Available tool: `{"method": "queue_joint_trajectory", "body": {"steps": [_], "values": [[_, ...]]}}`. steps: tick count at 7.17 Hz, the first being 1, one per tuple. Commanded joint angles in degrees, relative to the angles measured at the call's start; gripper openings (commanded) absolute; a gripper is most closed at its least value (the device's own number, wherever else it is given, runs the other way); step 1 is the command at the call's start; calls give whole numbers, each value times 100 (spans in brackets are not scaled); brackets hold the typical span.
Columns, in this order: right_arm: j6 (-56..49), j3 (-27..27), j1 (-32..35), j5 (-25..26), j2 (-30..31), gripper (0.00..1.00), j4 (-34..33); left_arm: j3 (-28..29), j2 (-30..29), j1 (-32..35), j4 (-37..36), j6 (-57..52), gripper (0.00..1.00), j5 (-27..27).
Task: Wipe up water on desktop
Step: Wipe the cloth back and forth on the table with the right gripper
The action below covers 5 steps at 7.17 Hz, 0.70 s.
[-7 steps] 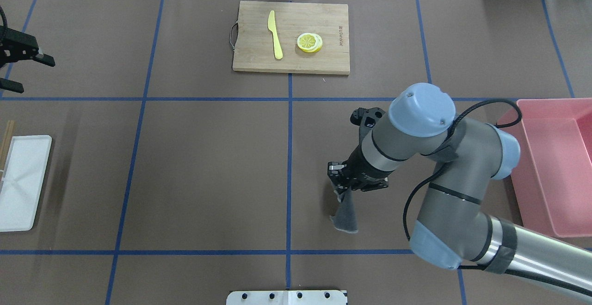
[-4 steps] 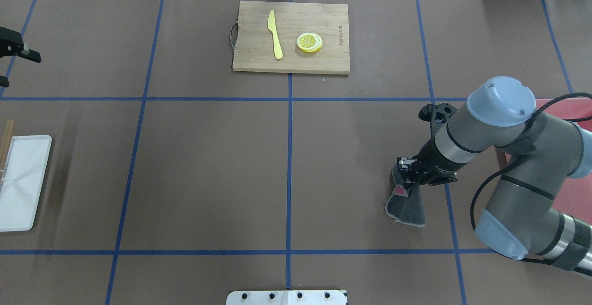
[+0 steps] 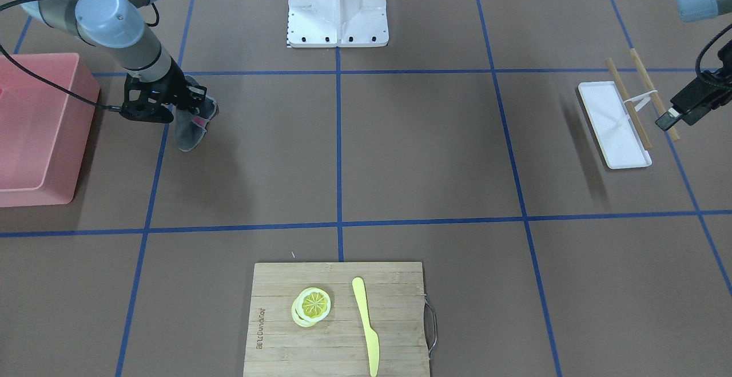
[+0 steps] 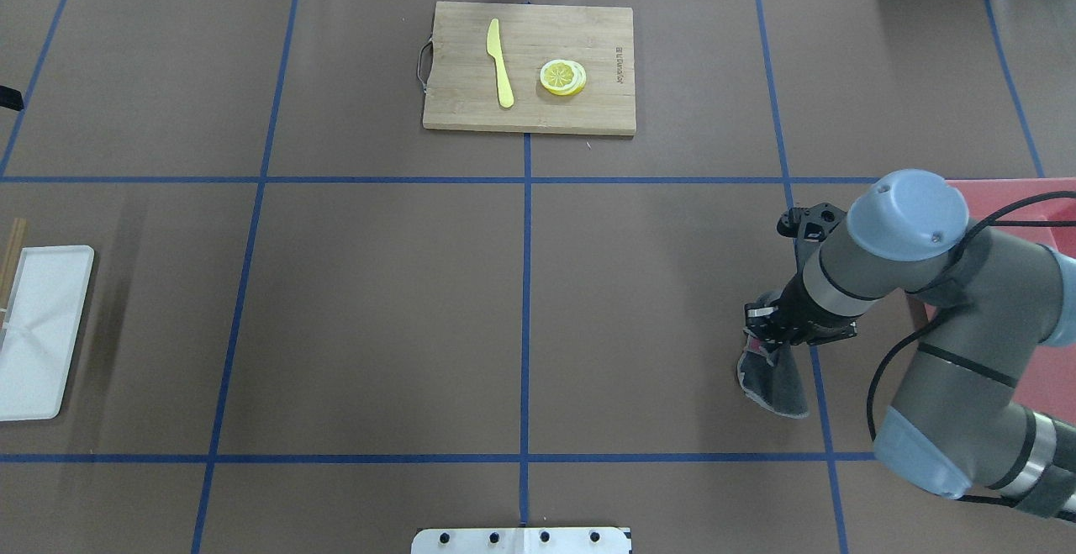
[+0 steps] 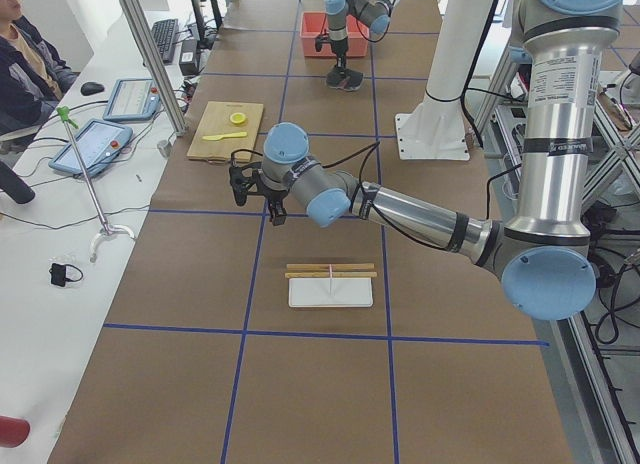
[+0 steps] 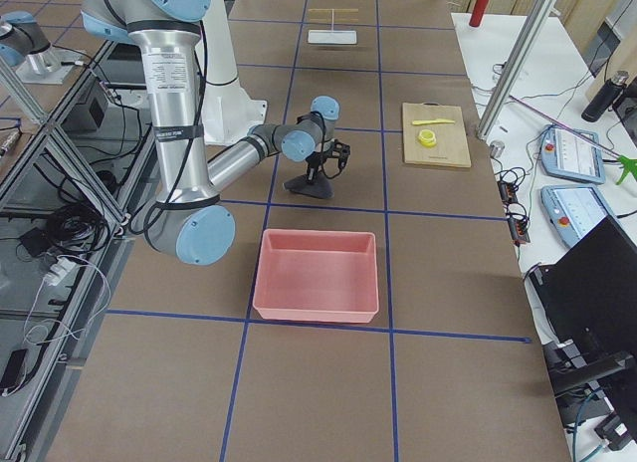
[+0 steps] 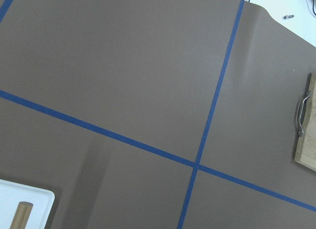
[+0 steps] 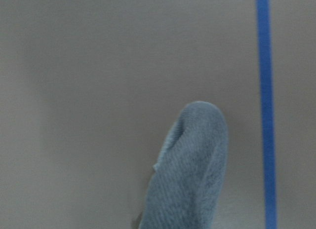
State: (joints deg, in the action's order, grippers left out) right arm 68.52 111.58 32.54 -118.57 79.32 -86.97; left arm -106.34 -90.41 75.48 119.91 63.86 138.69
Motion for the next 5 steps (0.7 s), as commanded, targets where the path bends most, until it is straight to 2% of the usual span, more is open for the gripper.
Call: {"method": "queue_joint_trajectory", "body": {"steps": [1, 2, 3, 4, 5], "values": [[-32, -22, -571, 264, -1195, 0, -984, -10, 15, 10, -3, -22, 97, 0], [47, -179, -721, 265, -1705, 0, -1006, -10, 15, 10, -3, -14, 97, 0], [300, -294, -740, 256, -1936, 0, -954, -1, 15, 10, -3, -14, 97, 0], [346, -295, -732, 230, -1869, 0, -962, 17, 15, 10, -3, -22, 97, 0], [320, -104, -488, 143, -1398, 0, -1005, 8, 15, 10, -3, -14, 97, 0]]}}
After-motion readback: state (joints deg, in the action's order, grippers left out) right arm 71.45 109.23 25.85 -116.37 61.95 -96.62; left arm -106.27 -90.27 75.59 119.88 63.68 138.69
